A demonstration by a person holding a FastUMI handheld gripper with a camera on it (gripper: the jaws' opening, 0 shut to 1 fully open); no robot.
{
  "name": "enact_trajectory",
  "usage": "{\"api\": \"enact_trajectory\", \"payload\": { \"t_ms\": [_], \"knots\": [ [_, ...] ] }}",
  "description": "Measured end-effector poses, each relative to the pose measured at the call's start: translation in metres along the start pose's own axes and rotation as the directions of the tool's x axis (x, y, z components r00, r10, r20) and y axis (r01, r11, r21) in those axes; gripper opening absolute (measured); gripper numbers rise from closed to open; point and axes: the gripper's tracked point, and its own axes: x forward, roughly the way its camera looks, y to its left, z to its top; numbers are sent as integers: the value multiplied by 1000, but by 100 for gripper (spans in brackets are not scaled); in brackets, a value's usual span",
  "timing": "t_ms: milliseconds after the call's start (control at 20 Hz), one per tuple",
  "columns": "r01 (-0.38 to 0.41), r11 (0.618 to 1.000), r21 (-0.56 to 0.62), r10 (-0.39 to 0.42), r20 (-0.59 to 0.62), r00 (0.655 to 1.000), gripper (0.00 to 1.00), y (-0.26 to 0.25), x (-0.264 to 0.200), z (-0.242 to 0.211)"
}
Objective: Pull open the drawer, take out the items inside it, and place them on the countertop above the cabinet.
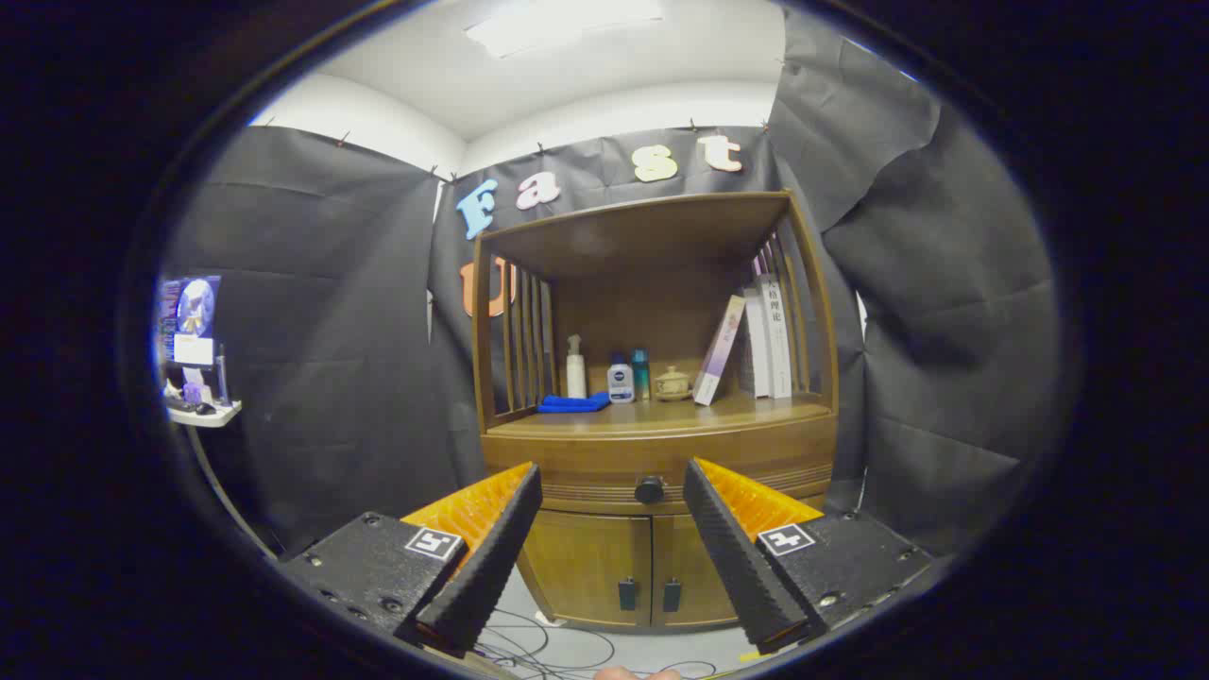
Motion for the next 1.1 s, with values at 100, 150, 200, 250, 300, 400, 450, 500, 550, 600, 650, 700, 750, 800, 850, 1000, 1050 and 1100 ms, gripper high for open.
{"api": "enact_trajectory", "payload": {
  "t_ms": [100, 150, 200, 250, 300, 400, 450, 500, 550, 600, 650, 700, 750, 800, 850, 1000, 1050, 1100],
  "knots": [
    [3, 1000, -1, -3, 0, 1000, 99, 0, 1, 0],
    [4, 1000, -5, -4, -3, 1000, 99, 1, 0, 0],
    [0, 1000, -8, 0, -4, 1000, 99, 3, 1, 0],
    [1, 1000, -13, -2, -10, 1000, 99, 3, 1, -3],
    [2, 1000, -15, -2, -12, 1000, 99, 3, 2, -3],
    [4, 1000, -16, -4, -18, 1000, 99, 3, 4, -3],
    [3, 1000, -15, -3, -17, 1000, 99, 3, 4, -4],
    [5, 1000, -18, -5, -21, 1000, 99, 3, 2, -2],
    [3, 1000, -19, -4, -23, 1000, 99, 2, 1, -2],
    [7, 1000, -21, -8, -24, 1000, 99, 0, 2, -2],
    [7, 1000, -20, -8, -22, 1000, 99, 0, 3, 0],
    [9, 1000, -20, -10, -23, 1000, 99, -2, 4, 0],
    [10, 1000, -17, -11, -23, 1000, 99, -4, 7, -2],
    [13, 1000, -15, -13, -25, 1000, 99, -6, 9, -3],
    [17, 1000, -13, -17, -27, 999, 99, -7, 10, -3],
    [24, 1000, -8, -24, -31, 999, 99, -11, 19, -8],
    [29, 1000, -10, -29, -37, 999, 99, -12, 23, -11],
    [32, 999, -13, -33, -44, 999, 99, -13, 29, -13]
  ]
}}
